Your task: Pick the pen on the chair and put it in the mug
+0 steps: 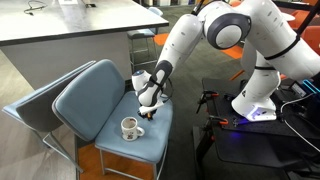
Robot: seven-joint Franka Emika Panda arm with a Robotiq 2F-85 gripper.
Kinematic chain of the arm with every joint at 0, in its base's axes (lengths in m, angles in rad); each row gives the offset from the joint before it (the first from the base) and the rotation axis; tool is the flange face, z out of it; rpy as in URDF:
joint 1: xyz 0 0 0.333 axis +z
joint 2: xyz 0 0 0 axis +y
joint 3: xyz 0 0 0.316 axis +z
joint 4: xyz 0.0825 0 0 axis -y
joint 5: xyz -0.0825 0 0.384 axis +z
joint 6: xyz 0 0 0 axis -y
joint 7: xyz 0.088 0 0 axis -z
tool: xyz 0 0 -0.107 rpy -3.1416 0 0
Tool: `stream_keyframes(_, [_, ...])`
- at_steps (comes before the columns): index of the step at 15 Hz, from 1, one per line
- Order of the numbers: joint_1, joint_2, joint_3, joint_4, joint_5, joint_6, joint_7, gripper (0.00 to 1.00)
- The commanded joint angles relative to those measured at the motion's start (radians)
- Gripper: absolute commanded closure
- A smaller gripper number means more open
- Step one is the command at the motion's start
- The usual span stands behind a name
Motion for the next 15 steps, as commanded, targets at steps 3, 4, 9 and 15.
stream_keyframes(3, [0.084,-0.041,-0.045,-0.046,-0.059,0.0,0.105,0.97])
stream_keyframes(4, [0.085,-0.052,-0.037,-0.055,-0.057,-0.001,0.105,0.97])
stream_keyframes(9, [0.035,-0.185,0.057,-0.159,0.009,0.017,0.05,0.97])
stream_keyframes(15, [-0.064,-0.363,0.172,-0.278,0.137,-0.007,-0.039,0.97])
